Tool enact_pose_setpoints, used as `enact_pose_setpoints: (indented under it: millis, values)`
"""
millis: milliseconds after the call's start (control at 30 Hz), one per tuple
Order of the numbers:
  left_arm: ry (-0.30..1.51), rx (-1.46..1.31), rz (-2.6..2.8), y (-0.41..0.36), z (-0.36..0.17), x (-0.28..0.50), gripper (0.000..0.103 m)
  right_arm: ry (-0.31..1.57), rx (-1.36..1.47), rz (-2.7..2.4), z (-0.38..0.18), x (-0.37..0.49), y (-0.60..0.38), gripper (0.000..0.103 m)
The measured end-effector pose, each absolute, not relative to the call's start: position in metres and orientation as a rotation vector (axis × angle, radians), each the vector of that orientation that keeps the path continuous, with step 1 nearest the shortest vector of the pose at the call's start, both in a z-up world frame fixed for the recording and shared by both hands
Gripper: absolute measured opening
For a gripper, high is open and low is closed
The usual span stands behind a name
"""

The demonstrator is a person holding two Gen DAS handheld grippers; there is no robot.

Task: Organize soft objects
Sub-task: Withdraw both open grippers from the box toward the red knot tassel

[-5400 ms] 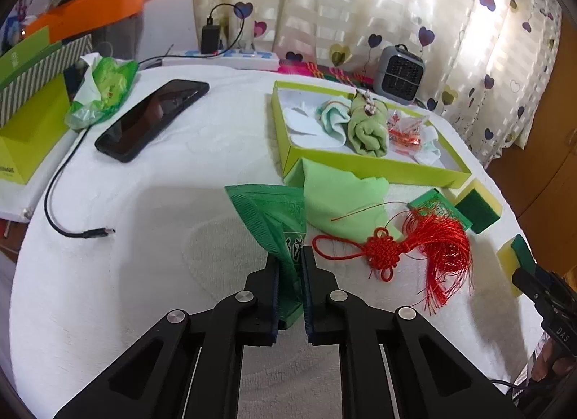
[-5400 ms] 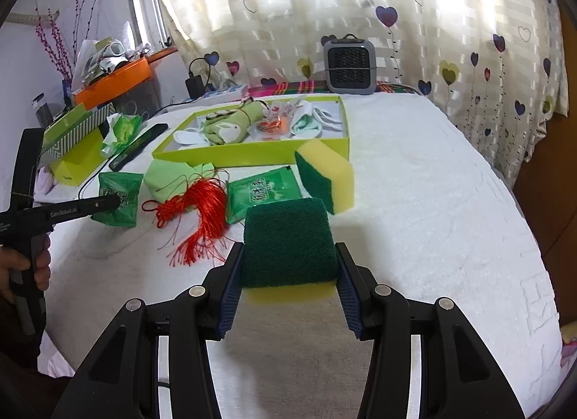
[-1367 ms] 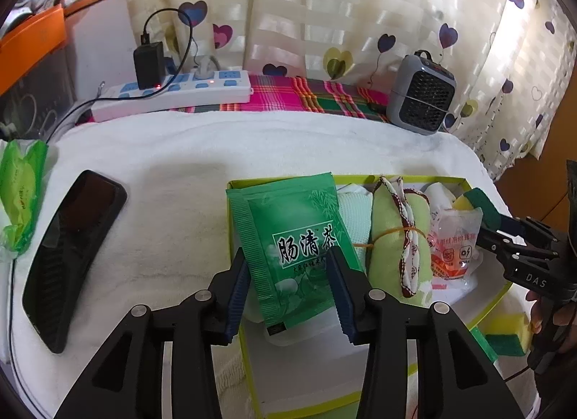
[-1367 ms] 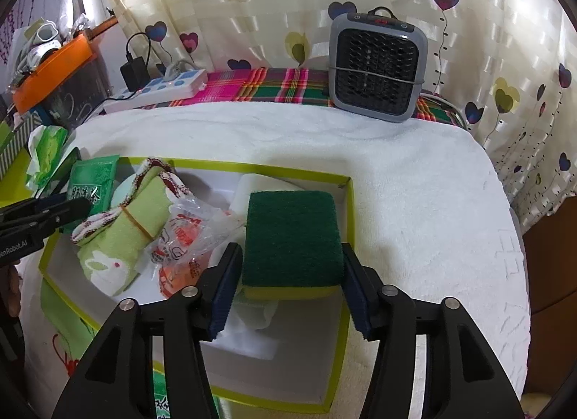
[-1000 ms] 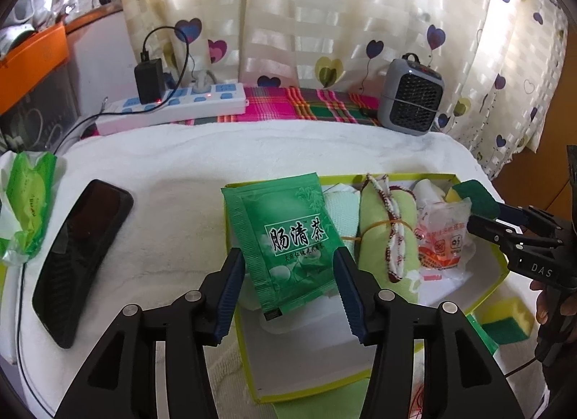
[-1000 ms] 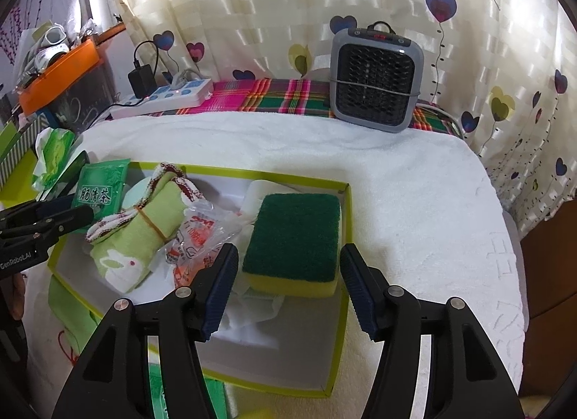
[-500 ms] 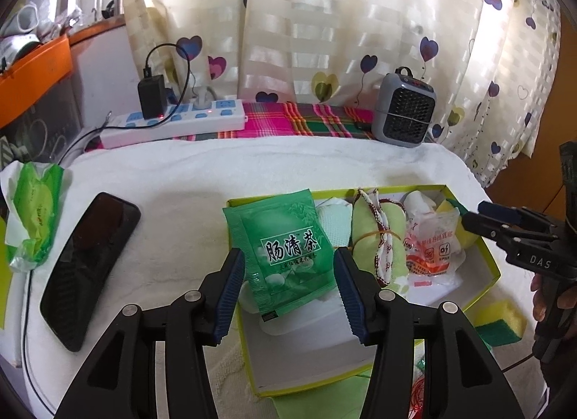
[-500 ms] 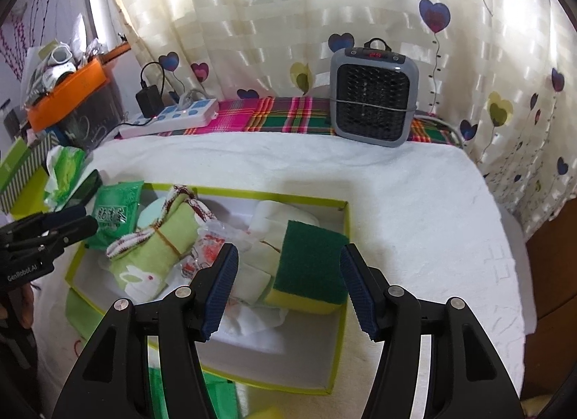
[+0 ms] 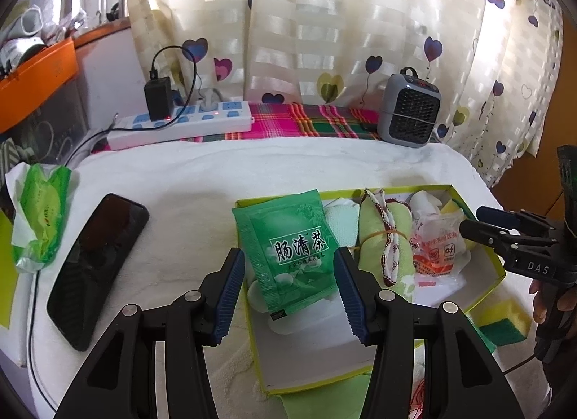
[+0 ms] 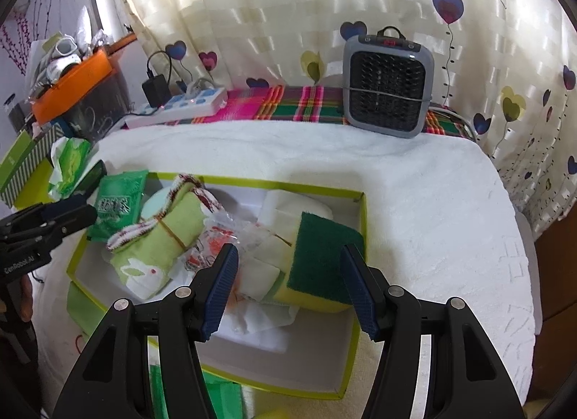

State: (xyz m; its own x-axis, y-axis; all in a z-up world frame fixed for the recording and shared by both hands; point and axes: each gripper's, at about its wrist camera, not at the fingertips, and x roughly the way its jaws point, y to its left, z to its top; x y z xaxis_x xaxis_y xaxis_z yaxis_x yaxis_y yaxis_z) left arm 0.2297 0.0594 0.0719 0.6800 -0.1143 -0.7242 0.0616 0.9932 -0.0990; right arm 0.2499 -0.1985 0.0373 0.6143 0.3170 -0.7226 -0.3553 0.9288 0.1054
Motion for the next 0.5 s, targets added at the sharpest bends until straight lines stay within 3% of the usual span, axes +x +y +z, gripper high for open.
enact_pose_setpoints:
  millis: [500]
  values:
    - [0.805, -0.118, -0.072, 0.079, 0.08, 0.221, 0.05, 0.812, -0.036, 0.381, 0.042, 0.242, -0.205, 0.06]
